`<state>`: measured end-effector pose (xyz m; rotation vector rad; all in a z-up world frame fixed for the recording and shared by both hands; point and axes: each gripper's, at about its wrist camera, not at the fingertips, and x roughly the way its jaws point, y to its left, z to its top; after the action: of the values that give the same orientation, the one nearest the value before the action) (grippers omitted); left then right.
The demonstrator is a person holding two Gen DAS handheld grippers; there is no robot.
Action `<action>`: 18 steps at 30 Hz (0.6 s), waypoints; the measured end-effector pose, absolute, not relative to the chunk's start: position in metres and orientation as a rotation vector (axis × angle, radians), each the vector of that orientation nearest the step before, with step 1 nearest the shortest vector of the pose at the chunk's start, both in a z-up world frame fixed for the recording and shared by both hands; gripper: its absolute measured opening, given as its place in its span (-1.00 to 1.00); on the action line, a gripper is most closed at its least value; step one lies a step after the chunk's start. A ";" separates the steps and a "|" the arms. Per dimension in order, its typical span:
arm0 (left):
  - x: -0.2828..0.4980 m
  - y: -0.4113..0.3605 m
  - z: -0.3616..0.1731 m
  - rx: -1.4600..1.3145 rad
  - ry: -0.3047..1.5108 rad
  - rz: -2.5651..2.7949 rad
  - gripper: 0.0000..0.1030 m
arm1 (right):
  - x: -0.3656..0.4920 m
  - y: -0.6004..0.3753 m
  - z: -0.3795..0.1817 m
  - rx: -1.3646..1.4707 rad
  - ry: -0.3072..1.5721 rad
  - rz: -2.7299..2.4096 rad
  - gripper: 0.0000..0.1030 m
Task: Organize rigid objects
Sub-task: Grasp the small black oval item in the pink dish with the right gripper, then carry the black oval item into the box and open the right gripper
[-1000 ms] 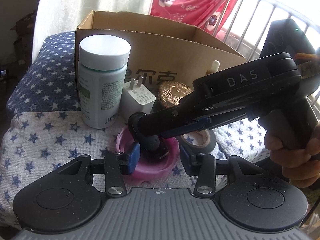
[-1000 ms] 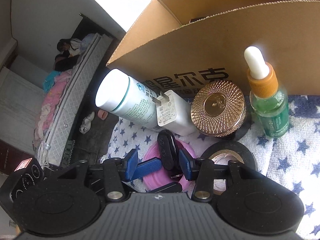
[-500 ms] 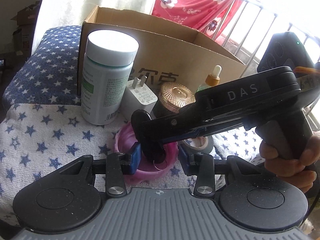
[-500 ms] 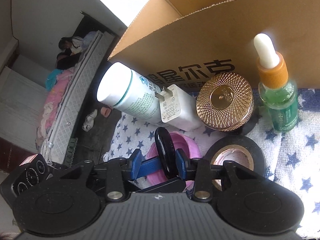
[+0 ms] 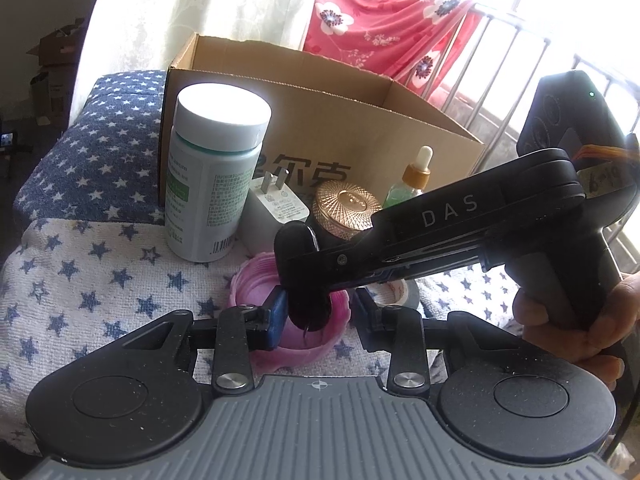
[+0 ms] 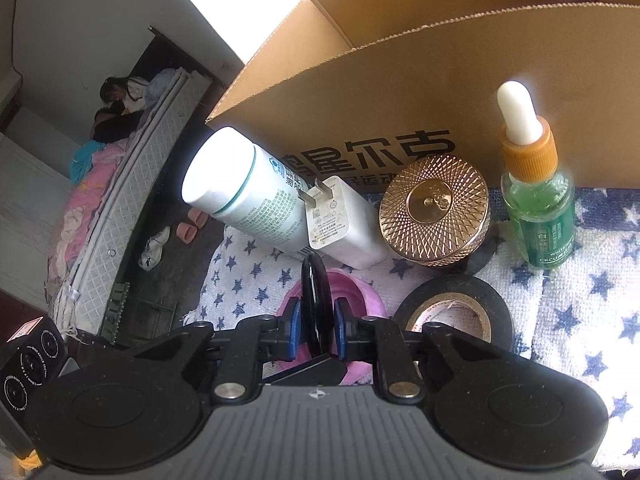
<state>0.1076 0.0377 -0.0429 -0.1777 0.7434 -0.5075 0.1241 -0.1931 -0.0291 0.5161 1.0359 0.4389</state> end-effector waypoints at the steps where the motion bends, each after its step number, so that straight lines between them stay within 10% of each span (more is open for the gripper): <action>1: 0.108 0.036 -0.041 -0.181 0.738 -0.508 -0.33 | 0.123 -0.193 -0.027 0.510 1.030 0.437 -0.64; 18: 0.077 0.041 -0.013 -0.181 0.634 -0.522 -0.33 | 0.090 -0.174 0.015 0.457 0.943 0.448 -0.64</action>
<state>0.0775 0.0411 -0.0128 -0.1814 0.6338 -0.5219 0.0898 -0.1737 0.0150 0.4572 0.9434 0.4476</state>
